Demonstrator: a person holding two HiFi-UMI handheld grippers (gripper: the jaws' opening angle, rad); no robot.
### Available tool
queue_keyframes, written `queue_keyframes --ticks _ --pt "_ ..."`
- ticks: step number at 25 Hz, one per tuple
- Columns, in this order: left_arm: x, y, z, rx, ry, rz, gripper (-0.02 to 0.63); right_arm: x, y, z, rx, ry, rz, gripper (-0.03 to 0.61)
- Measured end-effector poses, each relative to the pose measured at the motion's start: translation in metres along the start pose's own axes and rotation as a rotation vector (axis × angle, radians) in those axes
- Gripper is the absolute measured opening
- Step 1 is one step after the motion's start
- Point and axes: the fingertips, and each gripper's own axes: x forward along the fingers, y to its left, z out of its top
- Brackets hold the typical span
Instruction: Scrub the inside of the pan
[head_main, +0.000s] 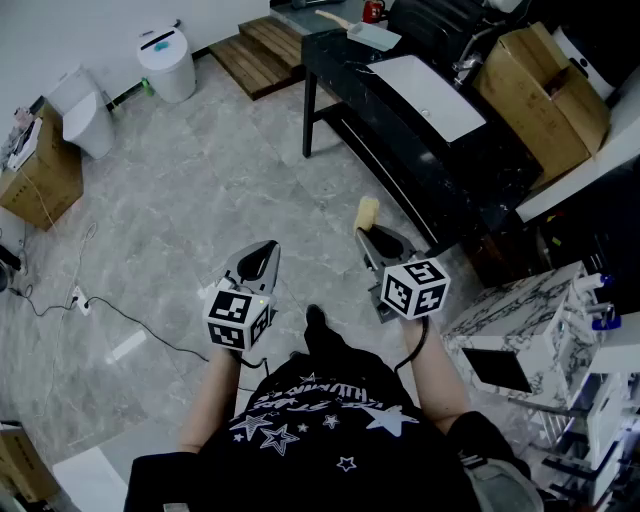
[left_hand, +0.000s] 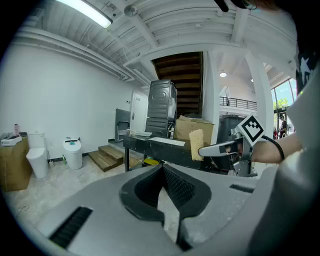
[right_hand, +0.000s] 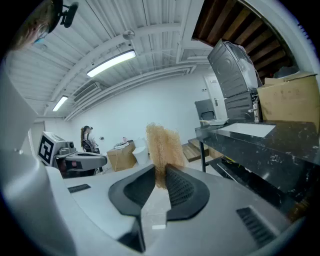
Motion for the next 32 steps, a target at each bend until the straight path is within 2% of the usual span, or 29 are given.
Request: queue_keyframes --ticks 8,17,22,28,32 --pt "-0.008 -0.014 -0.018 0.017 0.024 -0.001 0.008 -0.007 0.012 -0.011 -0.019 0.022 0.021 0.063" --pt "-0.028 -0.014 -0.03 0.046 0.03 0.033 0.008 -0.016 0.028 -0.031 -0.022 0.048 0.043 0.063" --pt "-0.038 -0.012 -0.033 0.022 0.028 0.051 0.008 -0.024 0.034 -0.036 -0.034 0.041 0.06 0.064" --pt "-0.029 -0.006 -0.042 -0.003 0.048 0.065 0.008 -0.009 0.019 -0.038 0.008 0.044 0.072 0.067" --pt "-0.003 0.015 -0.036 -0.013 0.048 0.086 0.008 0.019 -0.004 -0.03 0.016 0.04 0.073 0.067"
